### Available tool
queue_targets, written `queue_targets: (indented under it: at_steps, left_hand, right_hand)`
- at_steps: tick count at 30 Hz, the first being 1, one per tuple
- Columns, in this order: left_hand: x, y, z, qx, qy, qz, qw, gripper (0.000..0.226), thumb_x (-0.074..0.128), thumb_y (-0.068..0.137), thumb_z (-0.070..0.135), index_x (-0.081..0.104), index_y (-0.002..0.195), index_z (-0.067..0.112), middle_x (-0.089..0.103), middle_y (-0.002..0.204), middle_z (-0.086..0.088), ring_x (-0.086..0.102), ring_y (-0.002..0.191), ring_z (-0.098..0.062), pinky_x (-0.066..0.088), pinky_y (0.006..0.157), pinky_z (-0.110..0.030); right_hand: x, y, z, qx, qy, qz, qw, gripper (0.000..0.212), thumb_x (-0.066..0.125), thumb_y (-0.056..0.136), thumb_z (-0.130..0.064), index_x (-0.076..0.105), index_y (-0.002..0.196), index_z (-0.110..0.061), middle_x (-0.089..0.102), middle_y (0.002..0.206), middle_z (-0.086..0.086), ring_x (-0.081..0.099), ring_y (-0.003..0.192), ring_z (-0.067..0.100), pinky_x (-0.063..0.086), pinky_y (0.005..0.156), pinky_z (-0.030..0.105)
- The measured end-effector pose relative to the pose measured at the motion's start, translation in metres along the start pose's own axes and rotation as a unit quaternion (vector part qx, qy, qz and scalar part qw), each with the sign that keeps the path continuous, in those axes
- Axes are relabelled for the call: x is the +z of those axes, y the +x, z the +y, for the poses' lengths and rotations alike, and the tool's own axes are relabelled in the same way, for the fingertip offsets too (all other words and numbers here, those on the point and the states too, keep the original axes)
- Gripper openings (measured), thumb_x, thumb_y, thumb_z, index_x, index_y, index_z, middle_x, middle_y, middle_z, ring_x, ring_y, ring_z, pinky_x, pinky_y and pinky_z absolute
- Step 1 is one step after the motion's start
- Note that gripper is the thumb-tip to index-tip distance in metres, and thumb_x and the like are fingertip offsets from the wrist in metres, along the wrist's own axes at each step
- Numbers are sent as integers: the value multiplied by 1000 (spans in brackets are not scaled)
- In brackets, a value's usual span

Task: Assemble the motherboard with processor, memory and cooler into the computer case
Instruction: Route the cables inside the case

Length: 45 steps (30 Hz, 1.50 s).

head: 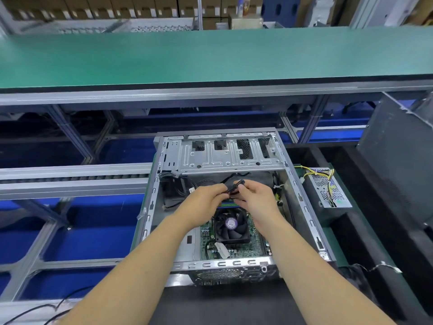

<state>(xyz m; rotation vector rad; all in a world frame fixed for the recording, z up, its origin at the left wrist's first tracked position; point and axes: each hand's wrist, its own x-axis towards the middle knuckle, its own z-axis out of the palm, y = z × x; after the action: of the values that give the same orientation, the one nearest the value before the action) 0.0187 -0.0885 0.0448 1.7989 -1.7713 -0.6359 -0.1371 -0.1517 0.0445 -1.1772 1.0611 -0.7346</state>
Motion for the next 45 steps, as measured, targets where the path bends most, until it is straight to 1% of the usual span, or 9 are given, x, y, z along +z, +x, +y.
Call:
queue_targets:
  at_steps: [11,14,19,23,25,27,30,34,45]
  left_hand:
    - [12,5,-12,-12,-73,64,995,35,67,93,18,55,62,28,48,58,13,42,59,-6,33,58,-20]
    - [12,7,-11,-21,-85,75,993,31,73,89,18,61,60,19,48,56,9,41,57,-8,36,59,-27]
    - [10,11,-10,-23,-88,53,994,27,77,85,19,66,72,-2,60,70,-15,55,71,-33,47,69,-40]
    - [7,13,-16,-2,-23,6,1000,26,70,92,21,64,74,4,62,74,-7,58,71,-26,48,69,-36]
    - [8,12,-22,-17,1,-22,1000,27,61,98,23,59,77,6,59,76,-5,55,72,-26,46,68,-36]
    - [10,11,-28,-52,6,-23,998,25,51,103,23,55,82,10,57,76,-2,53,71,-27,43,65,-37]
    - [9,11,-33,-89,21,26,996,25,41,106,25,52,88,11,58,75,-4,54,68,-26,43,63,-40]
    - [5,14,-34,-91,42,88,991,28,38,106,27,52,87,12,57,72,-1,56,68,-22,45,62,-40]
    - [26,22,-35,-164,54,37,984,31,35,107,30,58,94,12,59,88,-1,58,82,-24,48,68,-37]
  right_hand:
    - [1,0,-3,-33,-49,7,998,32,54,102,-7,72,81,-23,77,80,-5,74,85,14,61,83,29]
    - [2,0,-3,-58,-108,13,992,31,55,102,-10,71,79,-24,76,77,-8,72,84,13,59,89,39]
    - [-3,-1,-2,-207,-266,102,936,26,59,98,-22,62,73,-16,71,73,-3,67,74,16,51,69,33]
    - [-14,25,0,-91,-367,89,922,40,56,97,-23,41,62,-13,63,63,6,50,58,21,34,50,30]
    - [-18,40,1,28,-294,51,954,29,52,97,-12,42,70,-10,67,89,31,61,68,28,51,60,34]
    - [-23,53,2,136,-189,25,972,13,50,95,-3,48,84,-7,55,91,44,69,78,40,61,73,55]
    - [-30,65,5,212,-180,-3,961,4,55,99,-6,55,100,-2,69,80,24,69,63,26,61,58,42]
    - [-35,75,19,153,-227,-14,962,20,56,102,-10,59,116,3,73,76,10,52,55,13,49,50,24]
    - [-29,83,34,67,-246,29,966,19,58,102,-13,66,88,-2,68,61,0,49,44,6,43,45,25]
